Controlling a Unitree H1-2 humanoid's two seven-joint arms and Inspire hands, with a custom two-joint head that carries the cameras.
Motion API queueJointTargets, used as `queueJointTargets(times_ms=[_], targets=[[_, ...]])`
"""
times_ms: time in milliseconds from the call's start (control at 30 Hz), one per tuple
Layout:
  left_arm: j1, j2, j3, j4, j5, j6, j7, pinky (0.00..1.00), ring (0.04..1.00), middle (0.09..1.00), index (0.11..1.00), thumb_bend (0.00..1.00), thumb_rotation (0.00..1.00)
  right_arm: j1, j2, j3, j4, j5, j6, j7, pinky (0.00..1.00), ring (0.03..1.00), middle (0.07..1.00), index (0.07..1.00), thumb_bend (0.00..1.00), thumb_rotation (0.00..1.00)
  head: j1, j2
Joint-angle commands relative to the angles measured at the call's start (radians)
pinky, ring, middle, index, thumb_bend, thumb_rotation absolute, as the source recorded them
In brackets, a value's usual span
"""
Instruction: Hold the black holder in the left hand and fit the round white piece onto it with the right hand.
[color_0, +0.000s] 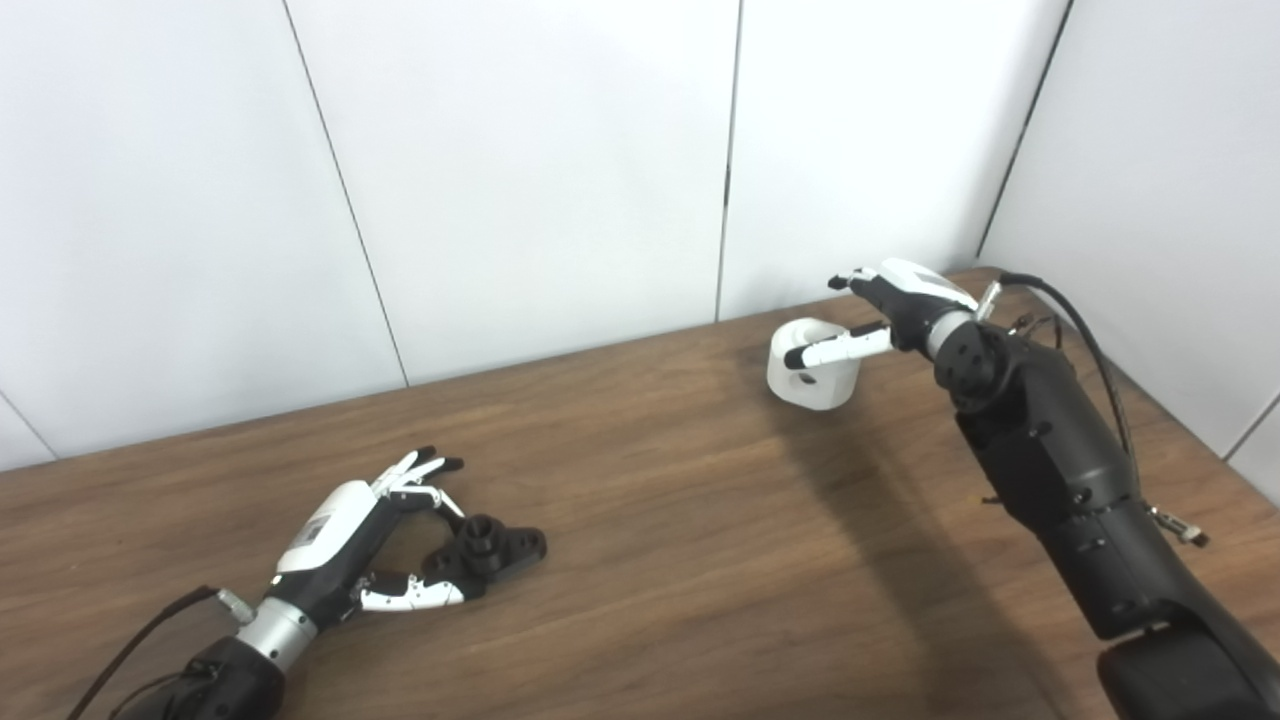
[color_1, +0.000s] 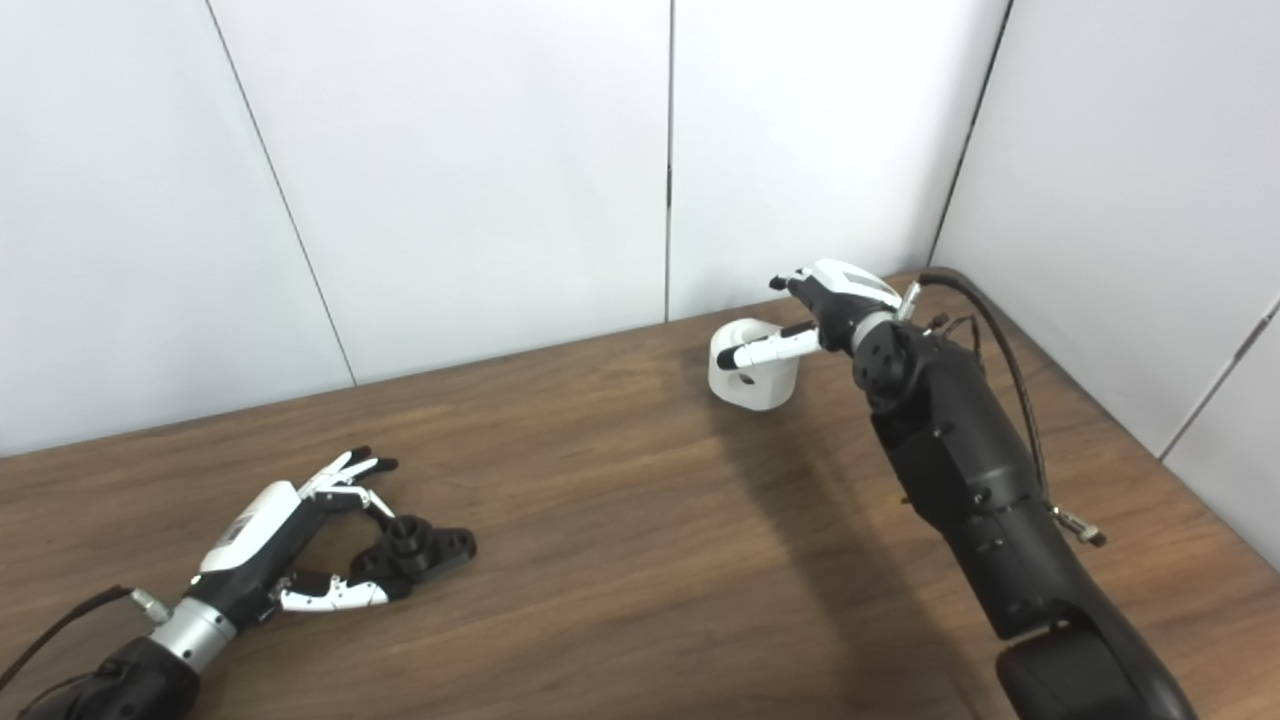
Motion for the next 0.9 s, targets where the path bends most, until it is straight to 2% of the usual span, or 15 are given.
queueJointTargets(times_ms=[0,233,500,867], targets=[[0.106,0.024,-0.08,0.063,0.092,0.019,-0.095,0.97,1.0,0.913,0.482,0.52,0.05,-0.055,-0.021,0.001,-0.011,0.0,0.004,-0.026,1.0,1.0,1.0,0.933,1.0,0.67,-0.001,0.001],[0.109,0.025,-0.081,0.064,0.087,0.019,-0.096,0.98,1.0,0.912,0.482,0.52,0.06,-0.061,-0.014,0.019,0.012,0.008,0.004,-0.035,1.0,1.0,1.0,0.932,1.0,0.65,0.003,0.003],[0.113,0.03,-0.083,0.057,0.085,0.019,-0.093,0.98,1.0,0.914,0.482,0.52,0.06,-0.07,-0.009,0.04,0.046,0.017,0.004,-0.044,1.0,1.0,1.0,0.92,1.0,0.54,0.009,0.007],[0.119,0.041,-0.074,0.047,0.067,0.019,-0.11,1.0,1.0,0.916,0.482,0.52,0.05,-0.084,-0.012,0.062,0.127,0.06,0.001,-0.095,1.0,1.0,1.0,0.897,1.0,0.51,0.01,0.01]])
